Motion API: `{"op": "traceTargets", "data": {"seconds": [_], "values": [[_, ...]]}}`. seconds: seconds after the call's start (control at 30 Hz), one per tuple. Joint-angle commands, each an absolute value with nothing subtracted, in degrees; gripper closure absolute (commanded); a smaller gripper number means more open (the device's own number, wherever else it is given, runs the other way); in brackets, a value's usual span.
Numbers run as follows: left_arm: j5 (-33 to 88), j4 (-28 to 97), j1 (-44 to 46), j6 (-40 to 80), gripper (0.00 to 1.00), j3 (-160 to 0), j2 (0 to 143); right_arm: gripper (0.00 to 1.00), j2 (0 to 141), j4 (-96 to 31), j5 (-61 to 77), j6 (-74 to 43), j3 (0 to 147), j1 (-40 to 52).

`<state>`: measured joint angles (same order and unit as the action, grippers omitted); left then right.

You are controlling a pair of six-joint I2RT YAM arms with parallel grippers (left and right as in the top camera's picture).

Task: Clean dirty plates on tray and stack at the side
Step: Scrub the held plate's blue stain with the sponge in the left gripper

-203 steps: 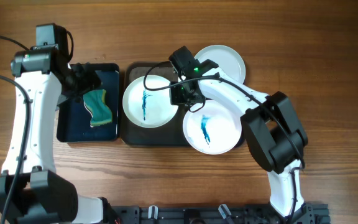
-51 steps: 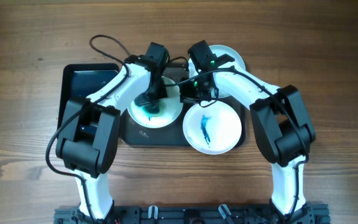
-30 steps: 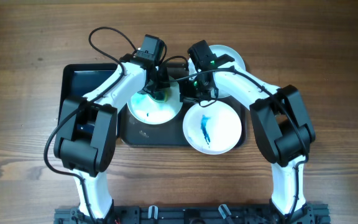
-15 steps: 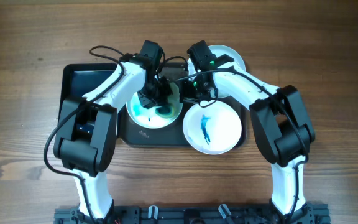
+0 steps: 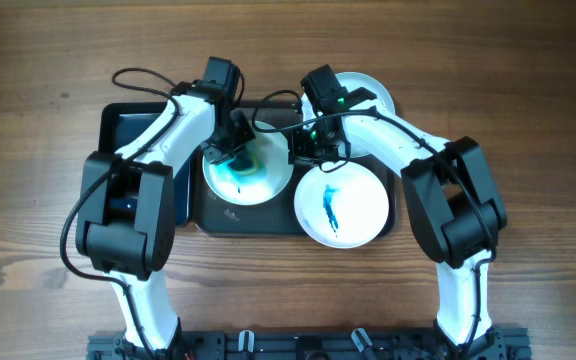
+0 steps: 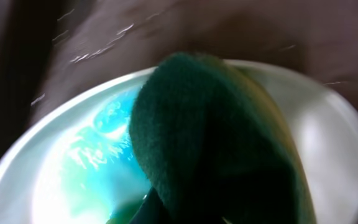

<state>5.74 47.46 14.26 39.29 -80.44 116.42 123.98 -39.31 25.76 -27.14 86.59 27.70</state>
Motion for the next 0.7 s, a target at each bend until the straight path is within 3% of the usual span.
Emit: {"op": "traceTargets", "data": {"seconds": [0.0,0.2,0.27,0.67], "values": [[5.8,51.8,14.1,46.1,0.96,-80.7,117.3,0.96,125.5,-39.2,25.6,-27.0,85.7,27.8],[20.9,46.9,16.6,35.7,0.96,-80.7,117.3,0.96,125.5,-39.1,25.6,-27.0,85.7,27.8],[20.7,45.6,17.7,31.6,0.96,-80.7,117.3,0.96,125.5,-39.2,25.6,-27.0,85.7,27.8],[-10.7,56.3,18.2,44.5,0.96,-80.7,117.3,0.96,125.5,-39.2,25.6,-27.0,85.7,27.8]]}}
